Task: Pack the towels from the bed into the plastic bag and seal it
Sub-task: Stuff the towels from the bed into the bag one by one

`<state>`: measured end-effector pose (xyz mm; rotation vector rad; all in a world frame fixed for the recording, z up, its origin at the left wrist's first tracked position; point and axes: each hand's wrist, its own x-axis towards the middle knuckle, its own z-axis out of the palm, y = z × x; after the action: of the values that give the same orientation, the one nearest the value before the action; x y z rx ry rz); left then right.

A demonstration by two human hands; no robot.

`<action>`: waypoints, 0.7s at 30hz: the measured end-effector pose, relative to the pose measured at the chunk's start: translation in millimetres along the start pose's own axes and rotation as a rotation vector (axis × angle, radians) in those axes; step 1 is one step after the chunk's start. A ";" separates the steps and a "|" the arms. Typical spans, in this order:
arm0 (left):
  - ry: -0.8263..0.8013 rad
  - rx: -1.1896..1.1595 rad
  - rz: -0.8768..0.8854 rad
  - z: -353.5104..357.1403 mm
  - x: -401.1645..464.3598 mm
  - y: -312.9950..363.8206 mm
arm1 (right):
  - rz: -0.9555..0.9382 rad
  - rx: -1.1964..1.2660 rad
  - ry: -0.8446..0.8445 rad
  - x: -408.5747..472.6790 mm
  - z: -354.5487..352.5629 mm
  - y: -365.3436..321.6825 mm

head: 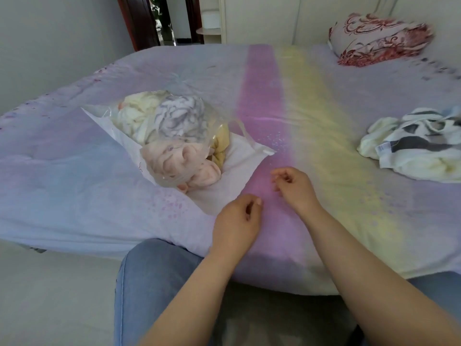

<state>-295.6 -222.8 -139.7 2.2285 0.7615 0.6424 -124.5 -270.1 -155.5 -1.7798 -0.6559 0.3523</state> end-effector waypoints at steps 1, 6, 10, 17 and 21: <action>0.067 0.025 0.088 1.8 2.8 5.7 | 0.026 0.002 0.052 4.2 -10.8 6.0; 0.078 0.148 0.199 23.7 36.2 15.4 | 0.111 -0.187 0.329 18.9 -72.9 31.1; 0.043 0.054 0.076 39.9 54.0 28.1 | 0.206 -0.443 0.643 35.1 -138.1 32.1; 0.112 0.092 0.123 65.3 70.1 35.8 | 0.418 -0.622 0.589 101.2 -231.1 47.9; 0.161 0.045 0.057 76.3 82.4 31.0 | 0.482 -0.874 0.411 124.1 -249.9 82.2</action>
<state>-179.4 -219.7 -147.6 2.2661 0.8009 0.8492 131.9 -407.3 -145.7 -2.7518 -0.0466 -0.0146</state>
